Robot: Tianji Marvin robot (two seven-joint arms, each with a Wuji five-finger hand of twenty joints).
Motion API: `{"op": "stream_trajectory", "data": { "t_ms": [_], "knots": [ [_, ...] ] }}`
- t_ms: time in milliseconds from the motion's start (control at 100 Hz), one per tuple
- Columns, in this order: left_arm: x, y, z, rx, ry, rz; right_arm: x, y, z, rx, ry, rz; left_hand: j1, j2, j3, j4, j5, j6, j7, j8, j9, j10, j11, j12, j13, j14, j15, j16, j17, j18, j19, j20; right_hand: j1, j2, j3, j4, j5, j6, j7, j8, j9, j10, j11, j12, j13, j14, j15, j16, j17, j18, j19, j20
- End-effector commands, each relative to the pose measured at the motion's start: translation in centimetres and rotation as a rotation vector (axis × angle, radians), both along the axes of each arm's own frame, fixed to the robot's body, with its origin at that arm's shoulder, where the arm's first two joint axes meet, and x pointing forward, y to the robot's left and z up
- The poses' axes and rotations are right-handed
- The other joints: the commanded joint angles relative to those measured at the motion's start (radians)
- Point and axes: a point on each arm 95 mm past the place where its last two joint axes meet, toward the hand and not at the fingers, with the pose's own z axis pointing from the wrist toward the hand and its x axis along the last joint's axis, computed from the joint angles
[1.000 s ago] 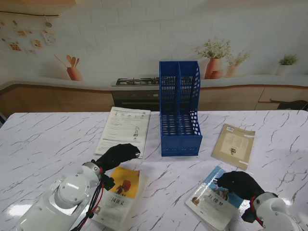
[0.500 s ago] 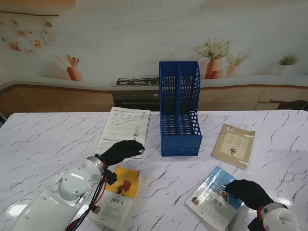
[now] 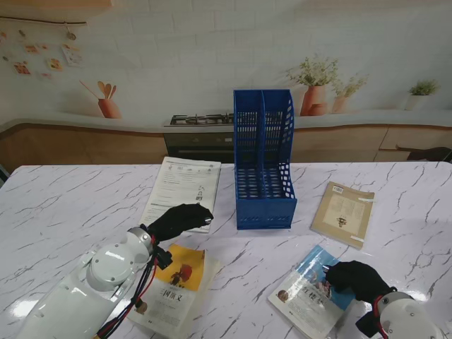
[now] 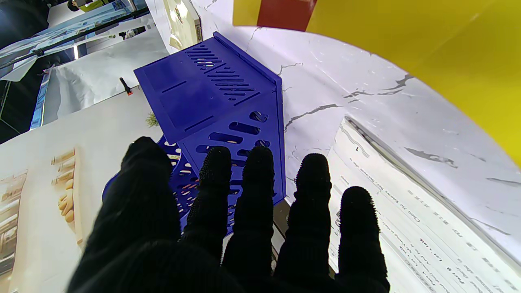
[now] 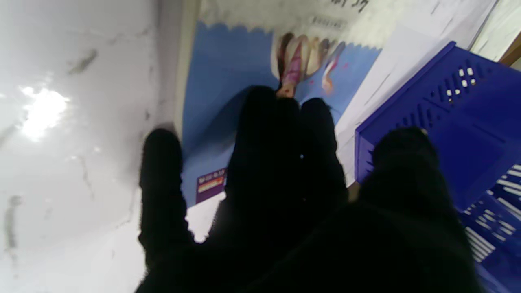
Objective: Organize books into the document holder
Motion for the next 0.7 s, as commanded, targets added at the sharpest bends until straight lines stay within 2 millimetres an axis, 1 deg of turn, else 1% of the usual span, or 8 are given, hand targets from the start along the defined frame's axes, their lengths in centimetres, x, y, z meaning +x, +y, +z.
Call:
{"op": "stream_trajectory", "data": {
  "t_ms": [0,140,290,470,630,690],
  "knots": [
    [-0.3,-0.4,0.1,-0.016,-0.01,-0.014,-2.5,0.6,-4.4,0.041,0.14,0.03,0.024,0.031,-0.001,0.029,0.011,0.004,0.012,-0.005,0.025,-0.003,0.003,-0.005,0.035,-0.029,0.016,0.001,-0.011,0.003,0.035,-0.004,0.033,-0.008,0.002,0.037,0.046,0.082,0.019,0.027,0.046,0.207,-0.024,-0.019,0.019,0.308,-0.155,-0.083,-0.043,-0.005,-0.147,-0.067],
    [-0.4,-0.4,0.1,-0.016,-0.009,-0.007,-1.4,1.1,-4.4,0.065,0.112,0.105,0.025,0.031,-0.001,0.029,0.012,0.003,0.014,-0.004,0.026,-0.003,0.004,-0.005,0.034,-0.028,0.016,0.001,-0.01,-0.001,0.036,-0.004,0.038,-0.014,0.002,0.034,0.069,0.075,0.017,0.031,0.07,0.202,-0.036,-0.021,0.028,0.304,-0.158,-0.082,-0.056,-0.008,-0.147,-0.067],
    [-0.6,-0.3,0.0,-0.024,-0.01,0.009,0.2,2.0,-3.9,0.087,0.062,0.182,0.025,0.03,-0.001,0.029,0.012,0.003,0.014,-0.004,0.026,-0.002,0.004,-0.005,0.034,-0.028,0.017,0.001,-0.011,-0.004,0.037,-0.004,0.038,-0.015,0.001,0.031,0.069,0.069,0.011,0.034,0.074,0.194,-0.051,-0.021,0.027,0.29,-0.167,-0.082,-0.057,-0.04,-0.147,-0.069],
    [-0.8,-0.3,0.0,-0.037,-0.015,0.017,2.3,3.8,-3.4,0.119,0.017,0.249,0.025,0.031,-0.001,0.03,0.012,0.003,0.013,-0.004,0.027,-0.002,0.003,-0.005,0.032,-0.025,0.016,0.001,-0.009,-0.009,0.039,-0.002,0.034,-0.013,-0.001,0.031,0.054,0.066,-0.013,0.026,0.054,0.183,-0.072,-0.027,0.01,0.273,-0.195,-0.093,-0.062,-0.106,-0.163,-0.079],
    [-1.0,-0.1,-0.1,-0.05,-0.017,0.024,4.2,5.4,-2.9,0.139,-0.014,0.315,0.024,0.032,-0.002,0.03,0.013,0.003,0.013,-0.005,0.028,-0.002,0.003,-0.005,0.036,-0.027,0.02,0.003,0.001,-0.012,0.051,0.004,0.03,-0.008,-0.002,0.031,0.044,0.057,-0.018,0.025,0.039,0.169,-0.07,-0.028,0.0,0.256,-0.202,-0.097,-0.062,-0.126,-0.169,-0.083],
    [-1.1,-0.1,-0.2,-0.052,-0.014,0.025,4.9,6.0,-2.8,0.151,-0.028,0.339,0.024,0.034,-0.002,0.03,0.012,0.005,0.012,-0.005,0.027,0.0,0.002,-0.005,0.035,-0.023,0.022,0.004,0.002,-0.011,0.057,0.007,0.031,-0.007,-0.002,0.031,0.058,0.049,0.0,0.035,0.044,0.164,-0.058,-0.025,0.003,0.251,-0.198,-0.095,-0.066,-0.118,-0.174,-0.086]
  ]
}}
